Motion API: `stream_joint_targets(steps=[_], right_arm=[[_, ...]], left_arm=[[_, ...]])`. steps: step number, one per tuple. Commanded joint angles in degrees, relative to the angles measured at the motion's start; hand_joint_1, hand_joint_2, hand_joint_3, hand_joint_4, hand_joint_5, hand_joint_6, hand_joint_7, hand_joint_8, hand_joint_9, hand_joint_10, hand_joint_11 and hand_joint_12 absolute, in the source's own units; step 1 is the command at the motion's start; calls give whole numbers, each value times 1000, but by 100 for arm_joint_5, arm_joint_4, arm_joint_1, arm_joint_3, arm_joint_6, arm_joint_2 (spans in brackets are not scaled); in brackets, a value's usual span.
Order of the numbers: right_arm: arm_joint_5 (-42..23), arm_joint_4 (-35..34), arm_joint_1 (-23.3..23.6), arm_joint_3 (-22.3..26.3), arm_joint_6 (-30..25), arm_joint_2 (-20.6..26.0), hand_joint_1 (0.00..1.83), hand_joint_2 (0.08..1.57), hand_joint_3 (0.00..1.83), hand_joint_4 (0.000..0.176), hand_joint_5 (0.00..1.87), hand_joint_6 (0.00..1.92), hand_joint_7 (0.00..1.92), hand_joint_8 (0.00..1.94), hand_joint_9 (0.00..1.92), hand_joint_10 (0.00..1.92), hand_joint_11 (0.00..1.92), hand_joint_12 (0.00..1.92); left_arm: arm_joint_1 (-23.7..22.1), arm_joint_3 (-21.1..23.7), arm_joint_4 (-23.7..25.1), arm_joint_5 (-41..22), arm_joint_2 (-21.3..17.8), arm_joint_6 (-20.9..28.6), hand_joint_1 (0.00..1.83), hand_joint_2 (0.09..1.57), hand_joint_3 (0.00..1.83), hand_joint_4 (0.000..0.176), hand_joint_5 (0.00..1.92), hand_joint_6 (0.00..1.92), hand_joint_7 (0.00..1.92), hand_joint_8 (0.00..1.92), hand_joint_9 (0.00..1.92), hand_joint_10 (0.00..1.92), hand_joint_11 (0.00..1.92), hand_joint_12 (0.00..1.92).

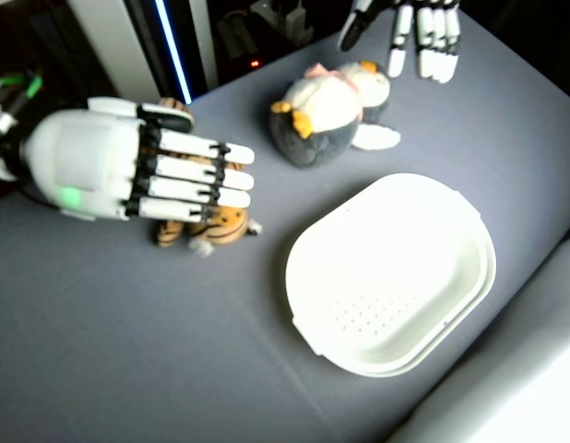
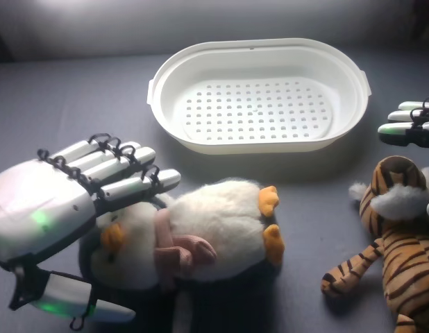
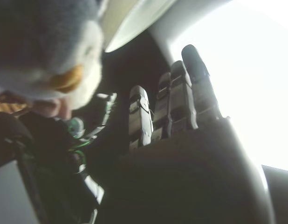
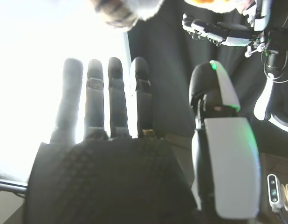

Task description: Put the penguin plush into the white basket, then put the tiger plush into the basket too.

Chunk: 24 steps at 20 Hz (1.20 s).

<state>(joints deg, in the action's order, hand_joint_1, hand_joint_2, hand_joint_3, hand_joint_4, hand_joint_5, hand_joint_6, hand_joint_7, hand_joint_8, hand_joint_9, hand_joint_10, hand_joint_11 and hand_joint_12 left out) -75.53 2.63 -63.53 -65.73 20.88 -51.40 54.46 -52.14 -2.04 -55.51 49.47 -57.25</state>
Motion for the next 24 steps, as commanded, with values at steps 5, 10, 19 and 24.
stream_joint_targets(steps=[5, 10, 19, 24], right_arm=[[-701, -177, 10, -6, -40, 0, 565, 1217, 0, 8, 447, 0, 345, 0, 301, 0, 202, 289], [-701, -180, 10, -3, -53, 0, 563, 1221, 2, 22, 450, 2, 350, 3, 338, 3, 284, 234], [-701, -215, 9, -11, -61, -2, 578, 1254, 6, 21, 436, 0, 353, 1, 311, 2, 253, 197], [-700, -218, 9, -57, -62, -40, 561, 1261, 2, 15, 441, 3, 349, 0, 326, 5, 276, 199]], left_arm=[[-393, -164, -10, 343, 314, -599, 785, 766, 1, 158, 246, 8, 155, 11, 234, 7, 4, 766], [-449, -248, -277, 250, 389, -759, 1230, 1142, 3, 0, 915, 820, 895, 1254, 830, 608, 566, 1260], [-1046, -188, -44, -1313, -197, -463, 1261, 1075, 0, 0, 1097, 618, 1070, 1021, 946, 836, 619, 1458], [-2151, -924, -338, -487, 354, -832, 1394, 1054, 0, 0, 999, 858, 1163, 567, 1080, 1014, 1014, 1102]])
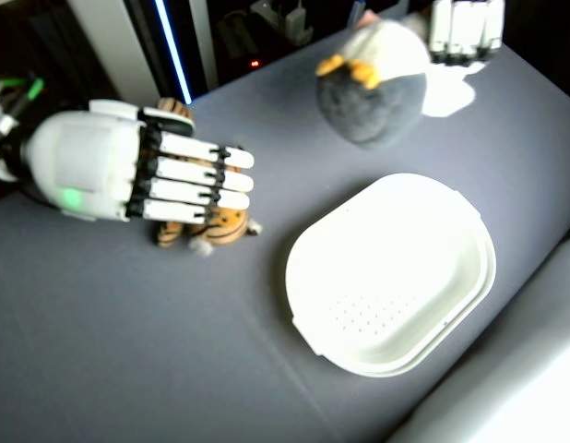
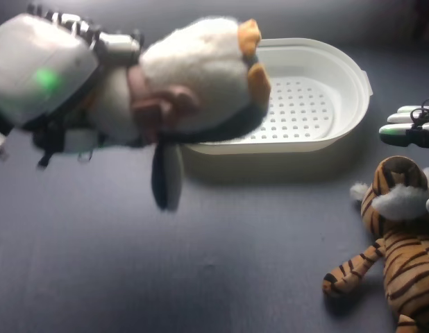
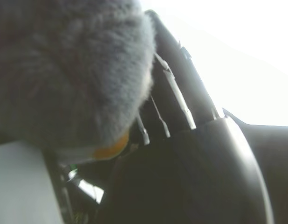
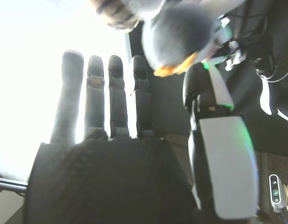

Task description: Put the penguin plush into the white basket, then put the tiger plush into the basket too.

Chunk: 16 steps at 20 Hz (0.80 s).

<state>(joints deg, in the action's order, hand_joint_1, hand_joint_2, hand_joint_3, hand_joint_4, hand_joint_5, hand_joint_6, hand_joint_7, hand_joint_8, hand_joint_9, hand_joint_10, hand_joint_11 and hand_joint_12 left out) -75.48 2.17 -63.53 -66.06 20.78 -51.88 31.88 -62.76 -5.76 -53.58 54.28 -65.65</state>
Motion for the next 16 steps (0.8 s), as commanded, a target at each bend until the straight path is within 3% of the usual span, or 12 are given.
stream_joint_targets(steps=[1, 2, 3, 4, 5, 6, 7, 8, 9, 13, 14, 16], right_arm=[[-705, -172, 9, -35, -51, 5, 573, 1262, 2, 4, 453, 6, 356, 3, 331, 6, 285, 204], [-705, -171, 9, -45, -51, 5, 590, 1262, 1, 0, 455, 5, 352, 1, 328, 4, 282, 205], [-705, -170, 9, -57, -53, -1, 573, 1267, 3, 0, 450, 2, 353, 1, 329, 3, 285, 207], [-704, -165, 9, -82, -67, -28, 586, 1267, 1, 0, 451, 2, 353, 0, 329, 3, 283, 208], [-700, -157, 9, -110, -84, -61, 603, 1262, 0, 0, 457, 3, 355, 1, 330, 2, 278, 207], [-697, -150, 10, -129, -86, -87, 605, 1256, 0, 0, 467, 7, 365, 5, 341, 6, 293, 214], [-697, -148, 10, -134, -86, -93, 603, 1254, 0, 0, 466, 5, 367, 5, 342, 6, 292, 215], [-698, -142, 11, -136, -88, -93, 603, 1254, 0, 0, 466, 5, 367, 5, 342, 6, 292, 215], [-698, -138, 11, -137, -88, -93, 604, 1257, 0, 4, 450, 0, 356, 0, 324, 0, 273, 207], [-748, -129, 12, -127, -102, -73, 581, 1269, 4, 26, 434, 0, 353, 0, 313, 0, 265, 195], [-796, -103, 12, -111, -101, -49, 554, 1267, 2, 46, 432, 0, 347, 0, 311, 0, 265, 191], [-889, 1, 33, -58, -97, 18, 606, 1255, 0, 59, 456, 6, 368, 5, 333, 6, 283, 189]], left_arm=[[-226, -116, 29, -242, 66, -26, 1393, 1037, 0, 0, 1017, 826, 1240, 426, 1135, 960, 1047, 1095], [-585, -376, 17, 155, 281, -56, 1393, 1049, 2, 0, 989, 855, 1186, 519, 1100, 997, 1033, 1062], [-776, -561, -70, 401, 441, -131, 1277, 1067, 3, 0, 986, 903, 1167, 695, 1094, 658, 959, 1154], [-887, -711, -216, 582, 576, -304, 1241, 1089, 3, 0, 960, 948, 1100, 846, 1057, 455, 826, 1211], [-1006, -803, -333, 756, 677, -514, 1093, 1011, 0, 0, 797, 332, 876, 380, 863, 295, 501, 1252], [-1104, -875, -432, 909, 755, -741, 909, 963, 0, 40, 610, 76, 713, 141, 689, 181, 258, 1242], [-1184, -926, -540, 1041, 825, -955, 857, 934, 0, 81, 499, 14, 612, 38, 584, 96, 132, 1165], [-1240, -975, -650, 1173, 883, -1191, 857, 934, 0, 81, 499, 14, 612, 38, 584, 96, 132, 1165], [-1247, -1014, -729, 1271, 909, -1307, 812, 906, 0, 127, 351, 0, 416, 1, 417, 6, 4, 1155], [-1065, -971, -848, 1187, 864, -1307, 779, 907, 0, 160, 209, 0, 258, 0, 287, 0, 0, 1028], [-1006, -910, -845, 1109, 822, -1308, 771, 897, 0, 166, 191, 0, 243, 0, 273, 0, 0, 1026], [-883, -704, -777, 871, 689, -1309, 760, 887, 0, 165, 183, 0, 232, 0, 265, 3, 0, 1026]])
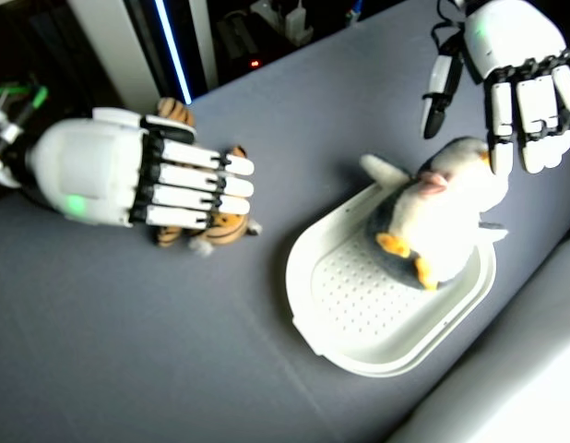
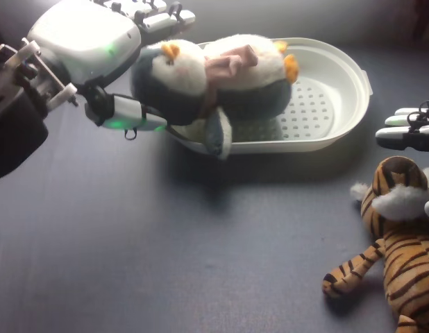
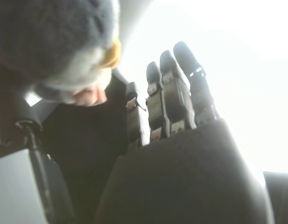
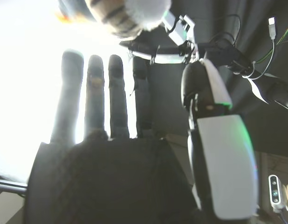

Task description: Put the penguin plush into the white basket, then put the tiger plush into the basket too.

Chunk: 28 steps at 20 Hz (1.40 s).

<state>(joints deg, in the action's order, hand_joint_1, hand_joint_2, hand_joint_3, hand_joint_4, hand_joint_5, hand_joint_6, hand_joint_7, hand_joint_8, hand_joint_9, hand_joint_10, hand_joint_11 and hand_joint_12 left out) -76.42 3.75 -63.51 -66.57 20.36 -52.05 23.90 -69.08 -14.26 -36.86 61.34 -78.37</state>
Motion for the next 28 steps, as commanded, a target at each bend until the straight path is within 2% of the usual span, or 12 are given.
stream_joint_targets(steps=[1, 3, 7, 9, 12, 14, 18, 19, 22, 23, 24, 28], right_arm=[[-859, -71, 61, 41, -47, 95, 667, 1250, 0, 59, 466, 7, 378, 7, 342, 7, 291, 183], [-1022, 141, 108, 207, 35, 249, 802, 1233, 0, 63, 472, 4, 396, 6, 326, 1, 266, 163], [-968, 696, 129, 381, 56, 341, 955, 1162, 0, 129, 433, 9, 358, 2, 336, 3, 338, 116], [-681, 1115, 236, 459, -5, 419, 985, 1139, 0, 128, 418, 1, 325, 0, 305, 0, 336, 102], [-11, 1892, 462, 507, -404, 527, 1064, 1121, 1, 110, 420, 0, 303, 0, 339, 0, 335, 75], [417, 2248, 529, 496, -636, 544, 1033, 1126, 2, 122, 363, 0, 256, 0, 291, 0, 303, 59], [964, 2519, 528, 436, -859, 544, 837, 1277, 18, 115, 348, 2, 277, 1, 292, 2, 315, 55], [1071, 2582, 527, 434, -896, 544, 877, 1248, 1, 136, 313, 1, 265, 0, 284, 1, 312, 51], [1451, 2747, 519, 414, -944, 557, 1035, 1185, 0, 160, 242, 0, 211, 0, 230, 0, 275, 29], [1547, 2762, 517, 403, -944, 564, 1091, 1190, 0, 159, 244, 2, 206, 0, 220, 0, 272, 26], [1651, 2761, 516, 362, -944, 565, 1161, 1210, 0, 135, 278, 12, 230, 8, 257, 13, 301, 35], [1903, 2757, 518, 333, -773, 519, 1395, 1249, 6, 122, 314, 13, 263, 11, 320, 23, 363, 57]], left_arm=[[24, 94, 176, -1029, -142, 33, 753, 887, 0, 174, 163, 0, 217, 0, 260, 1, 0, 1024], [356, 509, 519, -1624, -486, 382, 701, 878, 0, 176, 138, 1, 193, 1, 234, 6, 0, 841], [865, 1038, 907, -2333, -870, 638, 739, 861, 0, 169, 151, 1, 164, 4, 173, 6, 0, 686], [1058, 1262, 1030, -2561, -1054, 647, 750, 868, 2, 158, 162, 1, 154, 5, 129, 7, 0, 457], [1418, 1462, 1076, -2880, -1321, 877, 749, 907, 5, 106, 146, 1, 98, 1, 50, 1, 0, 294], [1518, 1481, 1066, -2952, -1360, 993, 786, 905, 1, 85, 157, 4, 93, 0, 46, 1, 0, 279], [1524, 1488, 1061, -2953, -1349, 1008, 818, 902, 0, 88, 160, 1, 100, 2, 68, 6, 0, 328], [1530, 1488, 1054, -2950, -1348, 1009, 827, 903, 0, 90, 155, 0, 95, 0, 66, 4, 0, 332], [1582, 1490, 1027, -2940, -1345, 1051, 805, 913, 2, 102, 153, 0, 124, 6, 94, 9, 0, 369], [1592, 1490, 1022, -2941, -1343, 1056, 808, 904, 0, 102, 165, 2, 131, 3, 102, 7, 0, 413], [1594, 1490, 1017, -2944, -1334, 1067, 809, 905, 0, 94, 172, 2, 132, 1, 99, 4, 0, 402], [1595, 1490, 1017, -2942, -1318, 1089, 776, 910, 1, 97, 179, 1, 128, 0, 90, 2, 0, 411]])
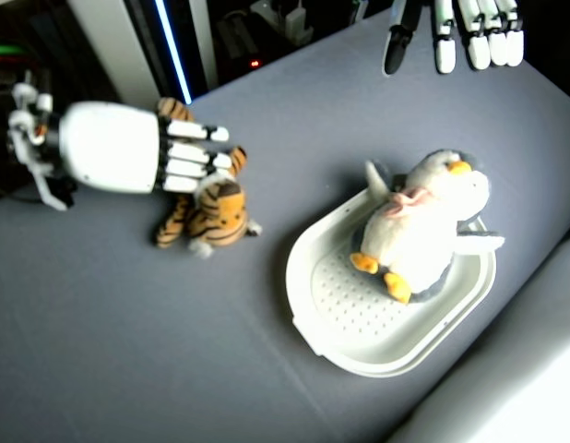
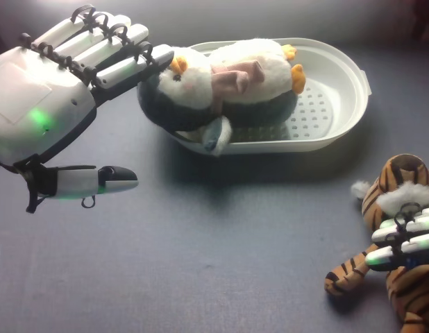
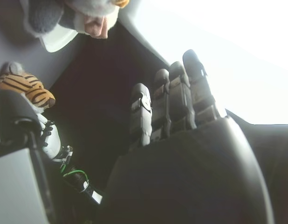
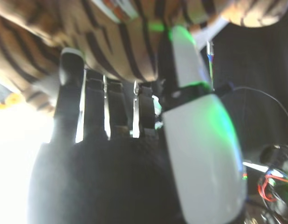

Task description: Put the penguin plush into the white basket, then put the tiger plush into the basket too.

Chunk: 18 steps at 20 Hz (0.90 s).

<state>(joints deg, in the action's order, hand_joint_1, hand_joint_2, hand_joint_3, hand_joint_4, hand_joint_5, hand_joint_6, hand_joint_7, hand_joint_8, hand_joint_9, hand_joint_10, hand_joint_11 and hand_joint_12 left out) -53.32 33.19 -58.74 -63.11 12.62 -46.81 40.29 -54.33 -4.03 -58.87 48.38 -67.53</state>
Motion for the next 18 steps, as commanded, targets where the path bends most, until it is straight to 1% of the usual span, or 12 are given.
stream_joint_targets(steps=[1, 2, 3, 5, 6, 8, 9, 11, 13, 15, 17, 18], right_arm=[[-321, -208, 41, -32, 56, -53, 1447, 1238, 1, 73, 436, 14, 391, 15, 441, 28, 460, 115], [-293, -218, 41, -55, 59, -89, 1303, 1262, 0, 38, 546, 9, 519, 11, 572, 33, 521, 186], [-273, -279, 41, -100, 59, -155, 1142, 1296, 0, 34, 624, 1164, 623, 1216, 687, 311, 513, 631], [-314, -360, 71, -150, 60, -230, 1075, 1348, 0, 16, 570, 1520, 575, 1660, 488, 1311, 494, 1227], [-389, -392, 133, -182, 60, -278, 1230, 1339, 1, 0, 599, 1563, 501, 1639, 537, 1637, 464, 1276], [-586, -568, 322, -202, 252, -329, 1295, 1291, 0, 0, 658, 1562, 587, 1452, 625, 1598, 535, 1316], [-745, -733, 409, -203, 402, -340, 1304, 1284, 0, 0, 668, 1585, 604, 1403, 628, 1586, 542, 1400], [-1358, -1334, 511, -234, 743, -339, 1150, 1284, 1, 0, 719, 1539, 628, 1389, 497, 1248, 511, 1382], [-1836, -1747, 672, -341, 838, -358, 1235, 1189, 1, 0, 919, 1222, 743, 1236, 640, 1166, 512, 1311], [-2082, -2058, 909, -526, 909, -468, 1313, 1209, 1, 0, 868, 1197, 692, 1293, 700, 1424, 597, 1384], [-2042, -2313, 1229, -749, 1124, -650, 1226, 1180, 0, 0, 991, 1027, 712, 1345, 669, 1040, 526, 1211], [-1902, -2438, 1543, -1005, 1169, -838, 1324, 1185, 0, 0, 962, 1070, 708, 1292, 735, 1331, 633, 1235]], left_arm=[[-44, 15, -6, -743, -18, 9, 773, 909, 0, 98, 180, 0, 134, 1, 94, 2, 0, 396], [-44, 15, -6, -745, -17, 15, 765, 909, 0, 101, 182, 1, 139, 2, 99, 4, 0, 394], [-43, 15, -6, -746, -17, 21, 750, 916, 1, 102, 168, 0, 125, 1, 80, 1, 0, 351], [-43, 15, -6, -746, -17, 30, 767, 919, 0, 106, 166, 0, 128, 1, 86, 1, 0, 335], [-42, 15, -6, -746, -13, 35, 780, 913, 0, 104, 168, 0, 136, 1, 100, 4, 0, 382], [-31, 15, -6, -750, -13, 51, 771, 913, 0, 96, 171, 1, 145, 4, 109, 6, 0, 390], [-25, 15, -6, -759, -14, 64, 767, 906, 0, 118, 171, 1, 147, 2, 116, 5, 0, 430], [-11, 15, -6, -784, -14, 91, 788, 902, 0, 112, 195, 2, 164, 2, 138, 5, 0, 514], [1, 16, -6, -797, -7, 100, 787, 896, 0, 97, 212, 4, 167, 1, 153, 7, 0, 593], [11, 16, -14, -811, 10, 100, 793, 895, 0, 92, 211, 2, 167, 1, 157, 7, 0, 612], [25, 16, -31, -819, 13, 100, 782, 891, 0, 91, 213, 1, 177, 1, 165, 4, 0, 635], [28, 14, -33, -811, 17, 100, 776, 888, 0, 100, 210, 0, 163, 2, 144, 4, 0, 572]])
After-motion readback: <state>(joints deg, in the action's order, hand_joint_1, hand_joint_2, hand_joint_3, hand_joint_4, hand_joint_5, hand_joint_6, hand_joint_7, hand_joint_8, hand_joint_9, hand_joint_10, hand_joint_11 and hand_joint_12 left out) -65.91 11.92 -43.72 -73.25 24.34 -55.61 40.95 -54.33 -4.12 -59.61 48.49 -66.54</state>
